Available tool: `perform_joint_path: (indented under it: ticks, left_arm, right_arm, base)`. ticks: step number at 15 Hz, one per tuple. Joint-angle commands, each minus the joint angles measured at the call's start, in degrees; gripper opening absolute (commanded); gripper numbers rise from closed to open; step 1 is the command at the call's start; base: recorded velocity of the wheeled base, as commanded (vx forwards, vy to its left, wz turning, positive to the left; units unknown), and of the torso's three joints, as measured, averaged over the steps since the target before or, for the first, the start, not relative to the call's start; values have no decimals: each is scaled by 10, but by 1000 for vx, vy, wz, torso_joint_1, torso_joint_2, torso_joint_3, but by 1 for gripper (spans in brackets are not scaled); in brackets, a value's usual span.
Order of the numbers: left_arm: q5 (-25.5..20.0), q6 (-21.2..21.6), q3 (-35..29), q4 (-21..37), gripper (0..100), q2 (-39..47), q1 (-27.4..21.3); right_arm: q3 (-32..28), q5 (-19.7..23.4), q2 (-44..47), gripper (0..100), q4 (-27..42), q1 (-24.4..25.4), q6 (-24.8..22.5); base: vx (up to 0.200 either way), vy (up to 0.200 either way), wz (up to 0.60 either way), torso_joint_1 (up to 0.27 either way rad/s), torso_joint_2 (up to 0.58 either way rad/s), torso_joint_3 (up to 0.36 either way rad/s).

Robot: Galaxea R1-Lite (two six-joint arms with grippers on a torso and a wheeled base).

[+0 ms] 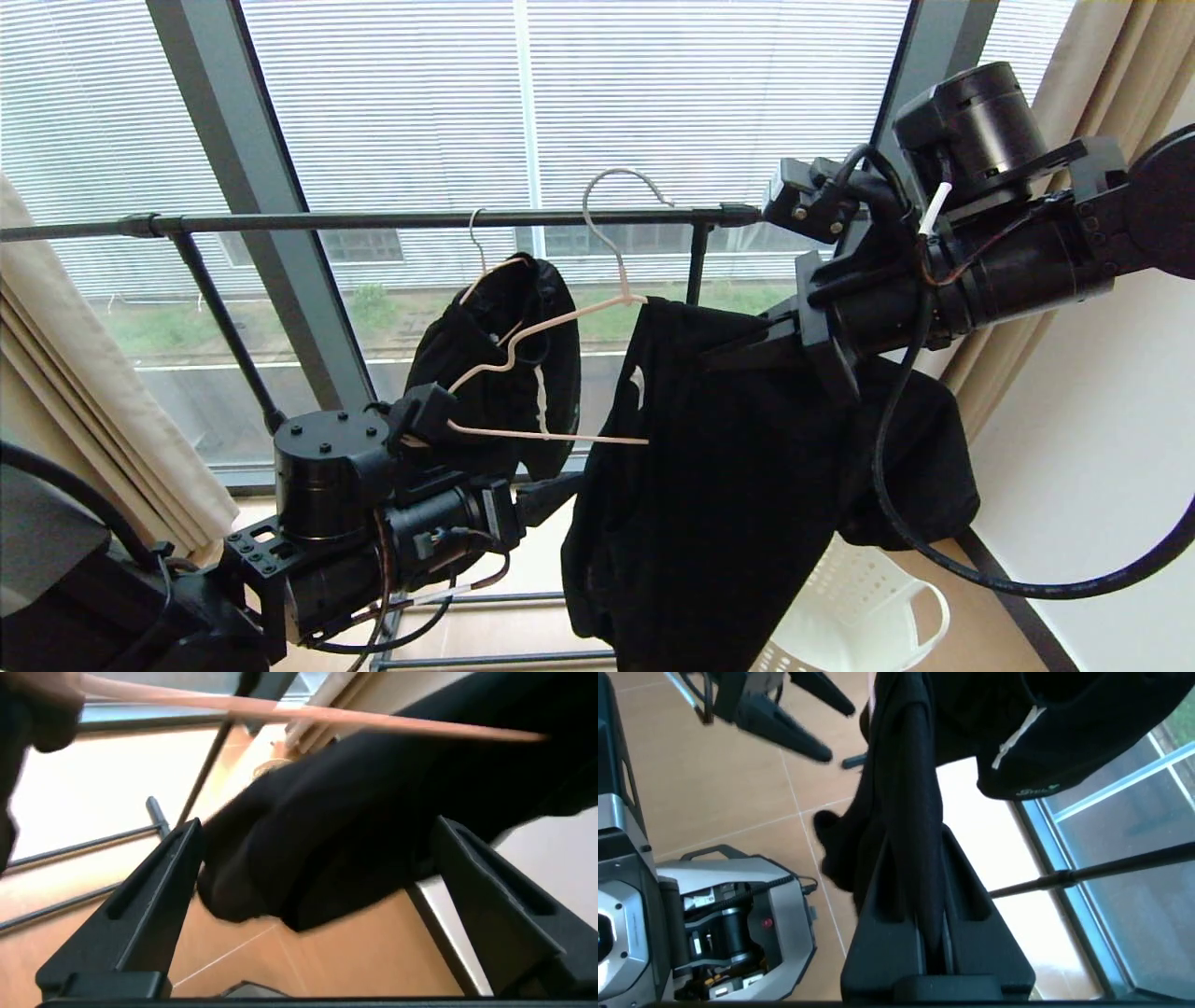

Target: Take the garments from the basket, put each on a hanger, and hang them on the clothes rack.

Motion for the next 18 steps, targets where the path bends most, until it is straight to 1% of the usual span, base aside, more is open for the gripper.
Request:
perform_joint_path:
  ticks: [1, 4, 7, 9, 12, 15, 16, 18]
  left_arm:
    - [0, 0, 2, 0, 100, -14, -15]
    - [4, 0, 9, 0, 100, -20, -41]
    - [24, 0, 10, 0, 100, -14, -62]
    - [32, 1, 9, 0, 100, -12, -70]
    - [66, 1, 3, -1, 100, 9, -83]
    - [74, 1, 1, -2, 100, 15, -88]
    - [80, 1, 1, -2, 100, 16, -89]
    - [84, 2, 2, -1, 100, 23, -98]
  right_arm:
    - [4, 0, -11, 0, 1, 0, -1]
    - [5, 0, -9, 0, 1, 0, -1]
    - [4, 0, -9, 0, 1, 1, -1]
    - [7, 1, -10, 0, 1, 1, -1]
    - [18, 2, -13, 0, 0, 3, -1]
    - [33, 3, -24, 0, -1, 10, -1]
    - [35, 12, -28, 0, -1, 10, -2]
    - [36, 15, -33, 0, -1, 10, -2]
  base:
    - [0, 0, 0, 0, 0, 0]
    - [0, 0, 0, 0, 0, 0]
    - [0, 0, 0, 0, 0, 0]
    - [0, 0, 0, 0, 0, 0]
    - [0, 0, 0, 0, 0, 0]
    - [0, 0, 0, 0, 0, 0]
    - [0, 0, 0, 0, 0, 0]
    - [0, 0, 0, 0, 0, 0]
